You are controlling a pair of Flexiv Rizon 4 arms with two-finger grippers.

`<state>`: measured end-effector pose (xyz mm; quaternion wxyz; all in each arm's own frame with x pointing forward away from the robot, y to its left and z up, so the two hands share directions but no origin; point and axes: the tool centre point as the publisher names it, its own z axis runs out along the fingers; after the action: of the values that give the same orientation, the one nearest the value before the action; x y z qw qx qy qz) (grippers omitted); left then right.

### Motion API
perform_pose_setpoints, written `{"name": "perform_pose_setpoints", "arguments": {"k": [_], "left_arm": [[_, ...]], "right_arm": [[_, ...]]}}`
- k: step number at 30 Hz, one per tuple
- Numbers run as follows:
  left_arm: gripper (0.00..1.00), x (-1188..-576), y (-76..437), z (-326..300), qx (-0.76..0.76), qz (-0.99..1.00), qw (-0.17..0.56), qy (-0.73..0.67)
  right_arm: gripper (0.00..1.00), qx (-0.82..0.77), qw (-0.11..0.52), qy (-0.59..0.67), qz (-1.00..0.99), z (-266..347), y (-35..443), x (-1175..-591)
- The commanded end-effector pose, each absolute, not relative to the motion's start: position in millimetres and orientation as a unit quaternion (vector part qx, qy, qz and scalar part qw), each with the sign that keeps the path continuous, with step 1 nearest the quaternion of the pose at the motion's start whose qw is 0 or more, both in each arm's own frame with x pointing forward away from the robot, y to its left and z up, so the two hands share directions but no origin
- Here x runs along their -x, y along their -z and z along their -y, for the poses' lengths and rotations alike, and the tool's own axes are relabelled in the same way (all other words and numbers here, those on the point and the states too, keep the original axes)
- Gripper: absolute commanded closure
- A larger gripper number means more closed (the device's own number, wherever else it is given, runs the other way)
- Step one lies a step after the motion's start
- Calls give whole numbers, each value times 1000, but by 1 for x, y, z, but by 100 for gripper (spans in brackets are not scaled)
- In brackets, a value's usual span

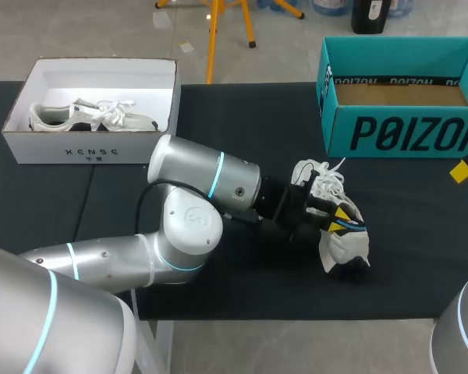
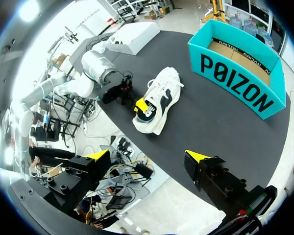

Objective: Take the shoe out of the shoebox, open the shoe tongue, remove and reinsert the insole, then place the shoe into the shoebox

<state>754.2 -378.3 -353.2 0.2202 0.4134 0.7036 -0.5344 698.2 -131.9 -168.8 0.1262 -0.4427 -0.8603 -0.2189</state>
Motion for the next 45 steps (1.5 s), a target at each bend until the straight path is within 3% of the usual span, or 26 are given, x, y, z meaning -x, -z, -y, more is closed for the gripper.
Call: {"name": "perform_pose_setpoints", "arguments": {"k": [1,11,15,18,22,43,44,45], "left_arm": [[0,-743,341,363,-417,-712,225,518],[0,-743,316,343,-426,-713,225,510],[0,-743,308,341,-448,-725,175,493],[0,-743,307,338,-493,-756,85,421],[0,-747,302,334,-533,-785,22,316],[0,-746,299,340,-550,-805,15,224],[71,-746,300,339,-540,-815,16,210],[100,-746,302,339,-535,-826,12,175]], "right_arm": [[0,443,127,217,861,132,169,-699],[0,443,127,217,861,132,169,-699],[0,443,127,217,861,132,169,-699],[0,443,127,217,861,132,169,-699],[0,443,127,217,861,132,169,-699],[0,443,127,217,861,132,169,-699],[0,443,127,217,861,132,169,-699],[0,443,127,217,861,132,169,-699]]}}
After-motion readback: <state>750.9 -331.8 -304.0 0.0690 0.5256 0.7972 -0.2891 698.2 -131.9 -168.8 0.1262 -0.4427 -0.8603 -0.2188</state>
